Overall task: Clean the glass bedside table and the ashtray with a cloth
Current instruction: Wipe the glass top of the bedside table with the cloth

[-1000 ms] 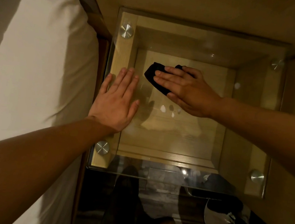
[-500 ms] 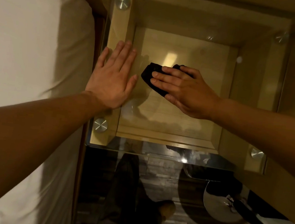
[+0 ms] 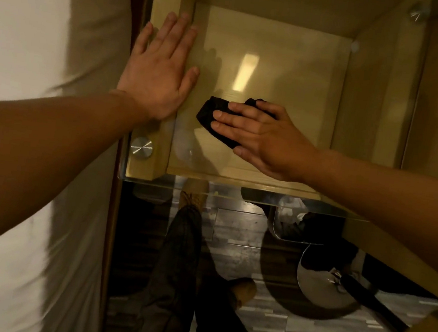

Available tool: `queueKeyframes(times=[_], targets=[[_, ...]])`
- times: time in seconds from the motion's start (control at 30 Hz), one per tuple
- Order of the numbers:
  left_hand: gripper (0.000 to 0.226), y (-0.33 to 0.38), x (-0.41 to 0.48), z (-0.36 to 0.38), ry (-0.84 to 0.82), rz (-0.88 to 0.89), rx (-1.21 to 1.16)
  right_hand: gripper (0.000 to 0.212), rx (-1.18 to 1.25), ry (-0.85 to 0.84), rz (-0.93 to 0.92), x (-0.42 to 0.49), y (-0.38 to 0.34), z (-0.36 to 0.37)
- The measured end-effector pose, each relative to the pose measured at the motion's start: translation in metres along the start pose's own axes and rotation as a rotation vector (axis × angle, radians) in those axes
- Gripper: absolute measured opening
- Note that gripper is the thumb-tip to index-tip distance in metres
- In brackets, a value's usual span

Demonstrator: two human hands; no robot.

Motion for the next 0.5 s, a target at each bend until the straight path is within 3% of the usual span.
queueKeyframes(times=[0.5], targets=[[0.071, 0.001, -0.006, -0.001, 0.031, -0.013, -0.019, 0.046, 0.24, 0.009, -0.033, -0.055, -0.06, 0.018]])
Point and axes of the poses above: each hand's wrist, its own x-axis towards the middle knuckle, its own z-axis out of the palm, y = z × x, the point moved 10 cm from there along x, towards the middle knuckle, and after that the axes turned 8 degrees about z, right-handed, at the moved point
